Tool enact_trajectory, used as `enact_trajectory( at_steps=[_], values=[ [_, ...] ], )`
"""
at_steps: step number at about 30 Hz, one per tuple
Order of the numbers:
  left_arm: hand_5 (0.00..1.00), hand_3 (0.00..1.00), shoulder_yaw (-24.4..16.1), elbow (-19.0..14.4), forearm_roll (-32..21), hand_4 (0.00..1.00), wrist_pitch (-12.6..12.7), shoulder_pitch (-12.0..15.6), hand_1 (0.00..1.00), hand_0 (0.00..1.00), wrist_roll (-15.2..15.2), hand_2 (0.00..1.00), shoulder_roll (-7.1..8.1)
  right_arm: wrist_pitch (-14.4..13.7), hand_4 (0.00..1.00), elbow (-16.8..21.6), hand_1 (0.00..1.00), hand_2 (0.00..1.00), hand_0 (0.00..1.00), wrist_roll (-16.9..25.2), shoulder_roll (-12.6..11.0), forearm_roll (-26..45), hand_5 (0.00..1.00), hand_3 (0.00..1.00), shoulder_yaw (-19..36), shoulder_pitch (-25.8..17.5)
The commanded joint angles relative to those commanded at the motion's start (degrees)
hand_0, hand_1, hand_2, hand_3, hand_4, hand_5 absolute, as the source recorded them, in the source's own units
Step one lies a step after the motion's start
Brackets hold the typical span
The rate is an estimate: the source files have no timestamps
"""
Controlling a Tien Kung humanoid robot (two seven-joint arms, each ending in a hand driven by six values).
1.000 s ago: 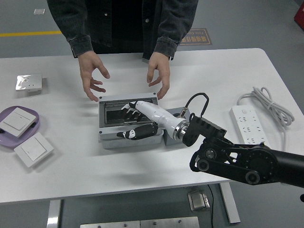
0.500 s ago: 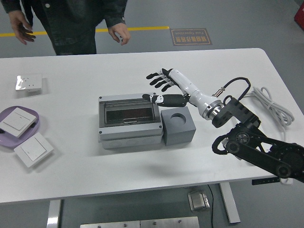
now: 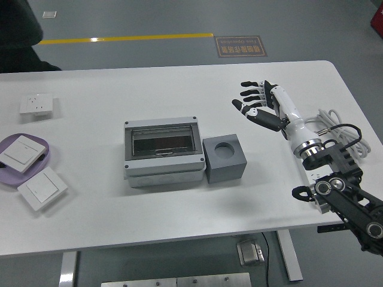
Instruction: Pick up the cylinder from the cube,place it in the box,flap close box
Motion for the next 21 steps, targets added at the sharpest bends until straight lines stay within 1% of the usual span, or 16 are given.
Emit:
enact_trajectory(
  at_steps=[7, 10, 14, 17, 21],
  values=[
    [0.228, 0.609, 0.0, 0.1, 0.1, 0.678, 0.0, -0.3, 0.622, 0.611, -0.1, 0.585, 0.26, 0.1, 0.864, -1.6, 0.647, 0.648, 0.614, 3.1, 1.3, 6.3, 0.422, 0.711, 0.7, -1.2],
    [0.227, 0.609, 0.2, 0.0, -0.1, 0.678, 0.0, -0.5, 0.621, 0.611, -0.4, 0.586, 0.39, 0.2, 0.857, -1.9, 0.649, 0.650, 0.623, 3.6, 1.6, 8.1, 0.424, 0.709, 0.5, -1.2],
    [0.227, 0.609, -0.1, 0.1, 0.1, 0.678, 0.0, -0.4, 0.621, 0.611, -0.3, 0.586, 0.42, -0.1, 0.857, -2.3, 0.649, 0.650, 0.623, 2.9, 1.9, 6.5, 0.424, 0.709, -0.6, 0.0],
    [0.227, 0.610, -0.3, 0.2, 0.1, 0.678, 0.0, 0.0, 0.621, 0.612, -0.2, 0.586, 0.26, -0.2, 0.858, -2.6, 0.650, 0.651, 0.625, 2.2, 3.1, 4.2, 0.430, 0.703, -0.8, 1.1],
    [0.225, 0.611, -0.2, 0.2, 0.0, 0.678, -0.1, 0.4, 0.621, 0.611, -0.3, 0.586, 0.03, -0.7, 0.856, -2.7, 0.649, 0.647, 0.627, 1.6, 4.5, 1.5, 0.435, 0.697, 0.2, 1.4]
  ],
)
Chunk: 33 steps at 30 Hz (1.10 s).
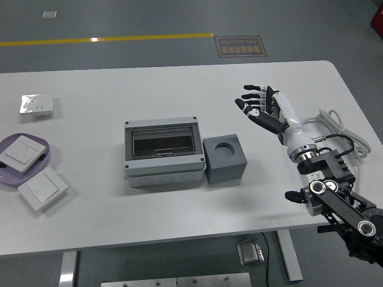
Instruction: Pick up the cylinder from the cube,place it in the box,flap close box
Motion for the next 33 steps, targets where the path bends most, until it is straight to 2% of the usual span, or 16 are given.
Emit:
enact_trajectory(
  at_steps=[8, 18, 24, 33],
  values=[
    [0.227, 0.611, 0.7, 0.1, -1.0, 0.680, -0.1, 0.0, 0.621, 0.612, -0.6, 0.587, 0.16, -1.1, 0.845, 0.1, 0.654, 0.649, 0.640, 0.1, -0.2, -1.3, 0.438, 0.697, 1.4, 0.1],
    [0.226, 0.611, 1.2, 0.1, -1.9, 0.679, -0.1, -0.5, 0.622, 0.612, -0.6, 0.586, -0.03, -2.1, 0.844, 0.4, 0.656, 0.650, 0.646, 1.7, -2.0, 0.7, 0.438, 0.702, 5.4, -3.8],
    [0.226, 0.611, 1.5, 0.2, -2.2, 0.679, 0.1, -0.7, 0.622, 0.612, -0.8, 0.586, 0.22, -2.1, 0.844, 0.2, 0.656, 0.650, 0.646, 1.4, -3.6, -0.1, 0.438, 0.702, 5.1, -4.4],
    [0.223, 0.611, 2.0, 0.3, -3.0, 0.679, 0.1, -1.2, 0.622, 0.612, -1.0, 0.586, 0.43, -2.8, 0.840, -0.4, 0.659, 0.656, 0.645, 2.9, -2.7, 0.2, 0.437, 0.708, 4.5, -4.0]
  ],
)
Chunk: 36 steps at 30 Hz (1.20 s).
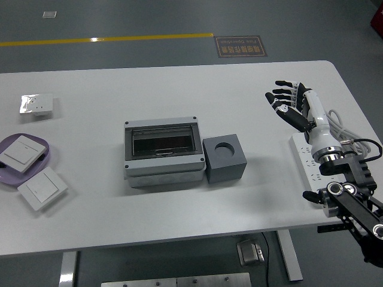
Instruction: Pick up the cylinder from the cube,place it in the box,flap close box
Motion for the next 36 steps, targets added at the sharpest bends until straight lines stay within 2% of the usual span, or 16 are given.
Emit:
enact_trajectory(
  at_steps=[6, 13, 15, 21, 36],
  values=[
    [0.223, 0.611, -0.6, 0.0, 0.7, 0.679, 0.1, 0.1, 0.622, 0.612, 0.5, 0.586, 0.01, 2.9, 0.837, 0.1, 0.662, 0.659, 0.653, -2.2, 0.1, -2.8, 0.436, 0.711, -1.5, 0.9],
    [0.222, 0.611, -0.6, 0.1, 0.5, 0.679, 0.1, 0.2, 0.623, 0.611, 0.3, 0.587, 0.26, 4.0, 0.831, -0.8, 0.677, 0.682, 0.668, 1.4, 0.0, 2.2, 0.441, 0.734, -4.1, 2.2],
    [0.223, 0.612, -0.5, 0.1, 0.3, 0.680, 0.1, 0.1, 0.622, 0.611, 0.1, 0.588, 0.23, 4.1, 0.828, -1.0, 0.693, 0.699, 0.697, 2.2, 0.1, 3.4, 0.437, 0.766, -4.6, 2.3],
    [0.223, 0.612, -0.8, 0.1, 0.6, 0.680, 0.0, -0.1, 0.622, 0.611, 0.2, 0.588, -0.11, 3.6, 0.828, -1.1, 0.693, 0.699, 0.697, 3.3, 0.2, 5.1, 0.437, 0.766, -5.2, 2.6],
    [0.221, 0.611, -0.6, 0.0, 0.0, 0.679, -0.1, 0.3, 0.622, 0.611, 0.2, 0.588, 0.16, 3.3, 0.828, -1.2, 0.680, 0.697, 0.649, 4.1, 0.1, 6.1, 0.419, 0.777, -4.0, 2.2]
  ],
)
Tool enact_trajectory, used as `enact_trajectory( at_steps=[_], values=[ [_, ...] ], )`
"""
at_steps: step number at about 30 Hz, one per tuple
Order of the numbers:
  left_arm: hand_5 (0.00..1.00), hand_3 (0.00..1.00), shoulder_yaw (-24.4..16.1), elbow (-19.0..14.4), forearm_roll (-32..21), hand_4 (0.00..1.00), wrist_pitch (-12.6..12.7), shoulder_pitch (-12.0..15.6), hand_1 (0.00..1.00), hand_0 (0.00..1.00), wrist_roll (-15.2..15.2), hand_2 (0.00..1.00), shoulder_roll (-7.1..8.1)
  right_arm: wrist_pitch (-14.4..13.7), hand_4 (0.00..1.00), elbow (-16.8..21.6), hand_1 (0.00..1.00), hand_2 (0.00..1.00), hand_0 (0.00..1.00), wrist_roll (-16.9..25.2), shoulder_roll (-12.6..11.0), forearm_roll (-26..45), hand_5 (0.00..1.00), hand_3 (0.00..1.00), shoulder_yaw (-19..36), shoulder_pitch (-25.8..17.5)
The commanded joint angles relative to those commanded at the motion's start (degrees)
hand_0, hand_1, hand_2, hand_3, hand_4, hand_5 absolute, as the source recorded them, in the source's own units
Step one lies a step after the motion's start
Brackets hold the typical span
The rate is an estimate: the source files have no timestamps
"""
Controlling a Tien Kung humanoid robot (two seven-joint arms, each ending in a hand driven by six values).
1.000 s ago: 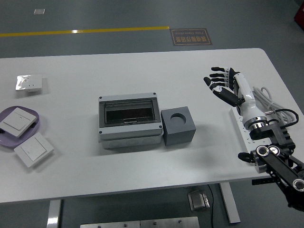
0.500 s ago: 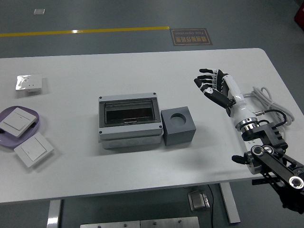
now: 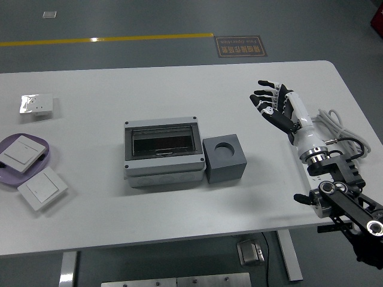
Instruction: Pick up the cylinder from the cube,place it in the box,flap close box
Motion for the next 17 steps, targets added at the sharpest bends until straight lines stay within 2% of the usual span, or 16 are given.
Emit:
enact_trajectory(
  at_steps=[7, 17],
  values=[
    [0.220, 0.612, 0.3, -0.1, 0.0, 0.680, 0.0, 0.0, 0.623, 0.611, 0.0, 0.588, -0.46, -0.1, 0.827, 0.0, 0.673, 0.700, 0.649, 0.6, -0.2, 0.5, 0.419, 0.774, 0.4, -0.4],
    [0.219, 0.611, 0.4, -0.1, -0.2, 0.680, 0.0, 0.3, 0.623, 0.611, -0.2, 0.587, -0.14, -0.1, 0.826, -0.1, 0.672, 0.696, 0.651, 1.0, 0.2, 1.1, 0.420, 0.771, 0.8, -0.7]
  ],
)
